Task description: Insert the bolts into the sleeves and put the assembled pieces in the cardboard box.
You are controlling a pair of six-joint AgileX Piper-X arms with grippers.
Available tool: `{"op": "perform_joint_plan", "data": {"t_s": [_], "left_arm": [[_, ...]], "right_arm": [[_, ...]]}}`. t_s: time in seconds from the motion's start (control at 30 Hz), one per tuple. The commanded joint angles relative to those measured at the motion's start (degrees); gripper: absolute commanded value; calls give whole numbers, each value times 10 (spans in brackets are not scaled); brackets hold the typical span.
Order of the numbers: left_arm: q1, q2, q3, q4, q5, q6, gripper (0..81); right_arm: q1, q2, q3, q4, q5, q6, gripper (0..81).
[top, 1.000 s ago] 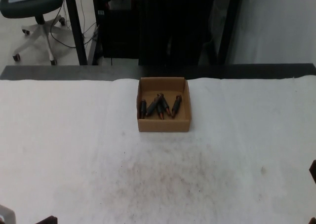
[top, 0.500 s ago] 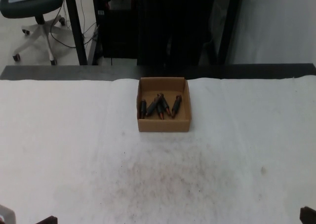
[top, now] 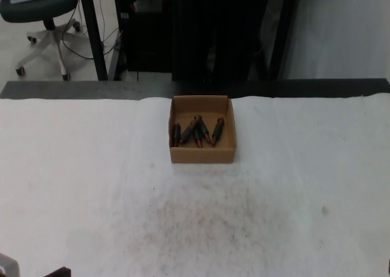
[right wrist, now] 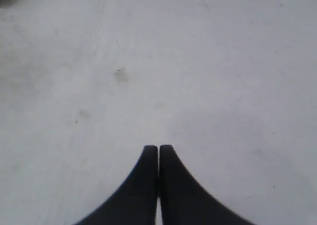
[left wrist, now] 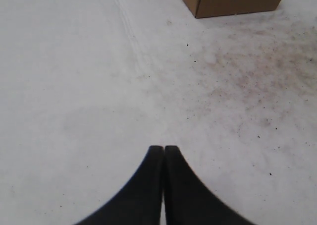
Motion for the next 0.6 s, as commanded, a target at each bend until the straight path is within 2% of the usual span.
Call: {"op": "perform_joint_plan", "data": {"t_s": [0.0, 0.2, 0.57], "left_arm": [[2, 1, -5, -3, -2, 6, 3], [2, 1, -5, -3, -2, 6, 3], [2, 1, -5, -3, -2, 6, 3]], "right_arm": [[0, 0, -5, -1, -17, -1, 8], [0, 0, -5, -4, -45, -1, 8], [0, 0, -5, -6, -41, 6, 8]]}}
